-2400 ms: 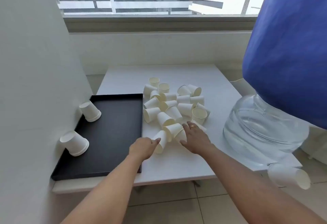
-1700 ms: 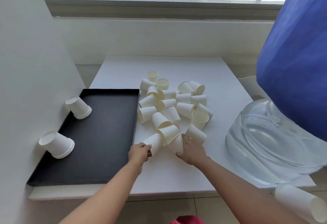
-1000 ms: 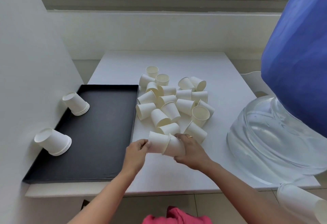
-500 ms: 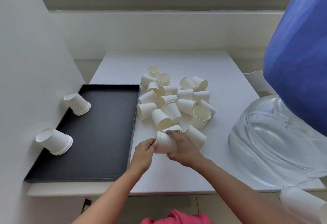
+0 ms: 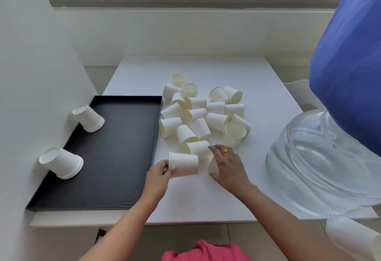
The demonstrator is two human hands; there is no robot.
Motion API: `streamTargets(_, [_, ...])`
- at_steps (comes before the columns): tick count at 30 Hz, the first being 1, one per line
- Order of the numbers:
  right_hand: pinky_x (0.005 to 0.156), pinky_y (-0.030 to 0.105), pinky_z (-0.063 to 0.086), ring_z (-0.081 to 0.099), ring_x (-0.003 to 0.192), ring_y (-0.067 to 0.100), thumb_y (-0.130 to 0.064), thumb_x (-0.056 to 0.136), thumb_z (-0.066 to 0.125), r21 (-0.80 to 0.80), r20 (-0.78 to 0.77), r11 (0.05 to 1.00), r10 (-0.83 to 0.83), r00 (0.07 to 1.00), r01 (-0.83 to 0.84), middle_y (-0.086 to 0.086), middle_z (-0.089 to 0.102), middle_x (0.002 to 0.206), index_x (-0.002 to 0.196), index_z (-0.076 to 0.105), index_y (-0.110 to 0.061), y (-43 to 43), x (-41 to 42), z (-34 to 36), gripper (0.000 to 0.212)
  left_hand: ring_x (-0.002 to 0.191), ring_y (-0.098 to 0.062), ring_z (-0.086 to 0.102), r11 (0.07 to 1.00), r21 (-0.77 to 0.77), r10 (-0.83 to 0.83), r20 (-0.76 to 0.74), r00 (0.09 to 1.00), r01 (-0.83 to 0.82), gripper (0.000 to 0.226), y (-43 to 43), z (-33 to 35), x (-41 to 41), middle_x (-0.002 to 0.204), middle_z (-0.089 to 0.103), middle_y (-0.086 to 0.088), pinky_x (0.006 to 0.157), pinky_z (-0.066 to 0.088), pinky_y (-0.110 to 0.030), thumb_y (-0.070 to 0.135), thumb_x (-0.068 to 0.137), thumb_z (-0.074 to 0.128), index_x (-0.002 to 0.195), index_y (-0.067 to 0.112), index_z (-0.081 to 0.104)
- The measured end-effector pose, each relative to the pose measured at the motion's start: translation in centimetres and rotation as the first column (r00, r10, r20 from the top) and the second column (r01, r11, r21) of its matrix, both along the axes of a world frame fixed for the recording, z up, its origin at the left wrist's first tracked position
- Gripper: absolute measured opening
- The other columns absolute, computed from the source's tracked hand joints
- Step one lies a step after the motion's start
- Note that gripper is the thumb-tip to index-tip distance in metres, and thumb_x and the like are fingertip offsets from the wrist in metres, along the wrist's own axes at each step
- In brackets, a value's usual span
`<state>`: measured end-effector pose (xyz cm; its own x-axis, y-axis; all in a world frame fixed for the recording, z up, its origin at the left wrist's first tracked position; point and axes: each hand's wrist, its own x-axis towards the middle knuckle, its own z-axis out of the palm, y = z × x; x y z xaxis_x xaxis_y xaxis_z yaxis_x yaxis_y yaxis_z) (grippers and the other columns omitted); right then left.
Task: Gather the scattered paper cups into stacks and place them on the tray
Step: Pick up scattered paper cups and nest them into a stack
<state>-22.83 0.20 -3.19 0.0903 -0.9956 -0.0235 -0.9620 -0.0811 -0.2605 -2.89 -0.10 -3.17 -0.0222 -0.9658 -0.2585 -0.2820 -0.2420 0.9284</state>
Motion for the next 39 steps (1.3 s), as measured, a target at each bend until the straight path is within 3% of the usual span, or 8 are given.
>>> streamTargets(4, [0.104,0.035,0.032,0.029,0.134,0.024,-0.033,0.084,0.06,0.085,-0.048,0.982,-0.165,0.985,0.169,0.004,0.027,0.149,0.145,0.017,-0.015,0.1,-1.4,-1.0,0.077,0.09,-0.016,0.059,1.0,0.014,0.001,-0.012,1.0,-0.001,0.011,-0.1,-0.3,0.1,0.097,0.067,-0.007,0.071,0.042,-0.017,0.013,0.093,0.052,0.1,0.013,0.06])
streamTargets(8, [0.102,0.037,0.033,0.035,0.131,0.025,-0.034,0.085,0.058,0.15,-0.083,0.965,-0.203,0.976,0.214,0.005,0.034,0.144,0.145,0.016,-0.014,0.0,-1.9,-1.7,0.075,0.089,-0.014,0.058,1.0,0.015,-0.008,-0.011,1.0,0.008,0.011,-0.1,-0.4,0.1,0.098,0.067,-0.006,0.07,0.041,-0.016,0.014,0.093,0.052,0.1,0.013,0.06])
streamTargets(15, [0.093,0.036,0.037,0.038,0.123,0.024,-0.022,0.08,0.058,0.188,-0.151,0.966,-0.148,0.977,0.175,0.003,0.036,0.136,0.14,0.024,-0.017,0.5,-1.3,-1.9,0.069,0.094,-0.018,0.058,1.0,0.021,-0.02,-0.014,1.0,0.02,0.012,-0.2,-0.5,0.1,0.1,0.067,-0.008,0.071,0.042,-0.017,0.014,0.093,0.051,0.101,0.012,0.06])
streamTargets(28, [0.085,0.033,0.039,0.044,0.116,0.023,-0.018,0.074,0.06,0.079,0.032,0.997,-0.023,0.999,0.02,0.001,0.04,0.133,0.134,0.035,-0.02,0.9,1.8,-0.8,0.064,0.084,-0.008,0.056,0.996,0.013,-0.087,-0.071,0.994,0.088,0.015,0.2,0.4,-0.5,0.095,0.064,-0.002,0.068,0.041,-0.014,0.012,0.096,0.045,0.1,0.015,0.059])
streamTargets(32, [0.086,0.033,0.039,0.043,0.116,0.024,-0.018,0.076,0.06,0.071,0.043,0.997,0.004,0.999,-0.007,0.001,0.039,0.133,0.134,0.035,-0.02,0.7,2.3,-0.4,0.064,0.099,-0.021,0.059,0.993,0.041,-0.109,-0.07,0.992,0.112,0.018,0.2,0.2,-0.5,0.102,0.066,-0.005,0.076,0.044,-0.019,0.015,0.097,0.044,0.103,0.017,0.061])
streamTargets(39, [0.088,0.036,0.043,0.043,0.116,0.025,-0.013,0.076,0.06,0.06,0.06,0.995,0.072,0.996,-0.076,0.002,0.04,0.133,0.136,0.035,-0.017,0.5,3.6,-0.1,0.064,0.105,-0.025,0.058,0.988,0.077,-0.129,-0.072,0.989,0.134,0.02,0.4,0.0,-0.7,0.107,0.066,-0.008,0.089,0.046,-0.031,0.019,0.097,0.043,0.105,0.019,0.061])
